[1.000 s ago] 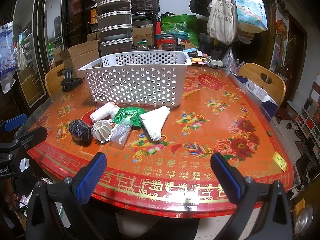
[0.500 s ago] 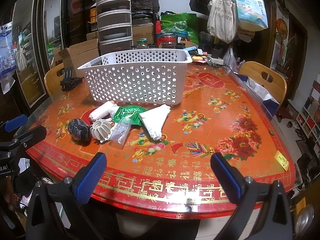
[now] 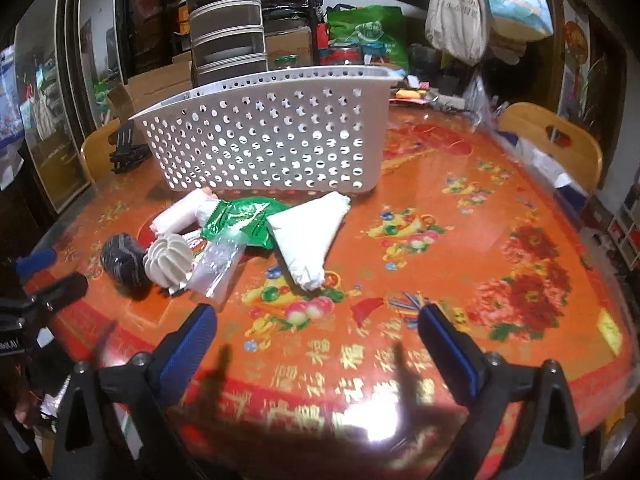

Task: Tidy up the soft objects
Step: 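Grasp the dark knit bundle with the left gripper while the right gripper grasps the white cloth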

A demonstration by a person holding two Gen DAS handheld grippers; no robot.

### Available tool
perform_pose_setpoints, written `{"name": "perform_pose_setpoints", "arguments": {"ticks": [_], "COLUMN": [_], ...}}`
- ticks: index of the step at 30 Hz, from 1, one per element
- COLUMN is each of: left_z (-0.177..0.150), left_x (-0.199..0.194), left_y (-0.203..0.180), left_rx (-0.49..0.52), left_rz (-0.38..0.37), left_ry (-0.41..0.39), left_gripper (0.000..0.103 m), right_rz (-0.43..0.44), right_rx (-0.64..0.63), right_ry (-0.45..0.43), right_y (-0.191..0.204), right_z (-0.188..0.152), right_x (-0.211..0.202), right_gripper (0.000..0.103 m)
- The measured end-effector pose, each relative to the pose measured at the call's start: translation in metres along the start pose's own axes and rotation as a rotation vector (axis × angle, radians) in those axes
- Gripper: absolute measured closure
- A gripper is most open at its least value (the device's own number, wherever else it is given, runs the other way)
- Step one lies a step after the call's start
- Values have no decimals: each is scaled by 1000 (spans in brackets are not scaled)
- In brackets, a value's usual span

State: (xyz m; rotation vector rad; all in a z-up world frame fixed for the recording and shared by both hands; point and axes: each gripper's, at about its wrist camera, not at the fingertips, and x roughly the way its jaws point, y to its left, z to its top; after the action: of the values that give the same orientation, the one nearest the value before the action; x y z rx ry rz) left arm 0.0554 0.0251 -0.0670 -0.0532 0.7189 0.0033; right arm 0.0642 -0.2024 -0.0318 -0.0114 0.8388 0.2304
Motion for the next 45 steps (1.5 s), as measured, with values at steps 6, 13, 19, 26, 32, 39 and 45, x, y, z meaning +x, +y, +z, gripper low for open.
{"name": "perform_pose_setpoints", "arguments": {"ticks": [6,13,19,26,32,39,45], "left_z": [2,7,9,10,10,15,22], "left_x": [25,41,49,50,46,33,22], "left_y": [-3,-8,-10,-13,-10,-4,0], "left_rx": [34,50,71,89,89,82,73], "left_rz": [-44,-93,-119,-137,-136,-115,-104], "left_ry": [23,32,30,11,-10,-49,-72], "left_gripper": [0,6,29,38,40,40,40], "right_rz": [19,11,15,1,2,7,2], "right_rx": [-8,-45,-63,-91,-96,-92,-95], "right_ry": [17,43,82,93,82,31,-29], "right_y": [-4,1,4,9,10,7,7], "right_z": [13,29,35,38,37,37,44], "right_x": [21,45,60,64,62,47,22], "right_gripper": [17,25,38,60,76,80,80]}}
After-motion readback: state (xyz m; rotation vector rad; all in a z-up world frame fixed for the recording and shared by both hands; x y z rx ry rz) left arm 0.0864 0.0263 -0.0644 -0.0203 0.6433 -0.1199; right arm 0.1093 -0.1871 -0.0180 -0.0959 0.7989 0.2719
